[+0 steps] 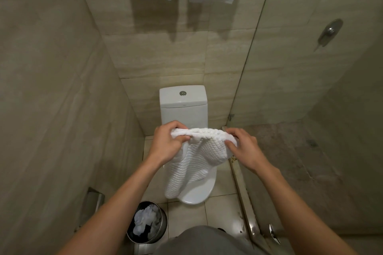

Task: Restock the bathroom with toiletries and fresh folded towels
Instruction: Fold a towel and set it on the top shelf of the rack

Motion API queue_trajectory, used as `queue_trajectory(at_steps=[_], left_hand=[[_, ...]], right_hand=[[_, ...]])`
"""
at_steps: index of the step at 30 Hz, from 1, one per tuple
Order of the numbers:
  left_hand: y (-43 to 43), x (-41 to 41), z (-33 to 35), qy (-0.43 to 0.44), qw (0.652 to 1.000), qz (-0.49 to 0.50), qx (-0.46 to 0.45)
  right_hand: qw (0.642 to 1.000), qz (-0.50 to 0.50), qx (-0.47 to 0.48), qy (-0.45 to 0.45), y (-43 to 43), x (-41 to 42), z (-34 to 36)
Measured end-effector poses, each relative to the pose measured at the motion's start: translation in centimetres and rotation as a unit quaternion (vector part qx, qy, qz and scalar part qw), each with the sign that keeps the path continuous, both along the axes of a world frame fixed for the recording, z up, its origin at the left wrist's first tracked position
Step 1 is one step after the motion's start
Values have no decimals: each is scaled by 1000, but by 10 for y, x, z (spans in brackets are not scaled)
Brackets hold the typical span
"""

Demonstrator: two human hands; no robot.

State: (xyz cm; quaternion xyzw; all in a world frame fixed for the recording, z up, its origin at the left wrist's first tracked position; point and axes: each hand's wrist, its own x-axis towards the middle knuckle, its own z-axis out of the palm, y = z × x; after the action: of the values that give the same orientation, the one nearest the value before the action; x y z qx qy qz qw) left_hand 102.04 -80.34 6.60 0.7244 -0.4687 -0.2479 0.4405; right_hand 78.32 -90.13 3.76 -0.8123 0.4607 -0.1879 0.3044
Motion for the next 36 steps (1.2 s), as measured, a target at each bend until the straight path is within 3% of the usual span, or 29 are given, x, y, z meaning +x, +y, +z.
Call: queue_trajectory(at_steps=[9,16,20,28,32,36], left_hand=[[-9,-18,6,46,998,-35,7],[1,-11,1,111,993,-31,-30],[12,-11,-24,143,988,-39,37],[1,-9,-43,41,994,-66,80],[-11,-13,-28,-40,994,-93,52],[-20,-15,-15,-132,983,-130,6]], right_hand=[[994,82,-18,-68,18,48,15],[992,89,-49,-76,14,64,21],[991,73,-55,-95,14,60,24],[994,52,-44,-86,4,36,25],[995,76,-38,-57,-1,30,30],[992,52,-28,-109,4,35,35]])
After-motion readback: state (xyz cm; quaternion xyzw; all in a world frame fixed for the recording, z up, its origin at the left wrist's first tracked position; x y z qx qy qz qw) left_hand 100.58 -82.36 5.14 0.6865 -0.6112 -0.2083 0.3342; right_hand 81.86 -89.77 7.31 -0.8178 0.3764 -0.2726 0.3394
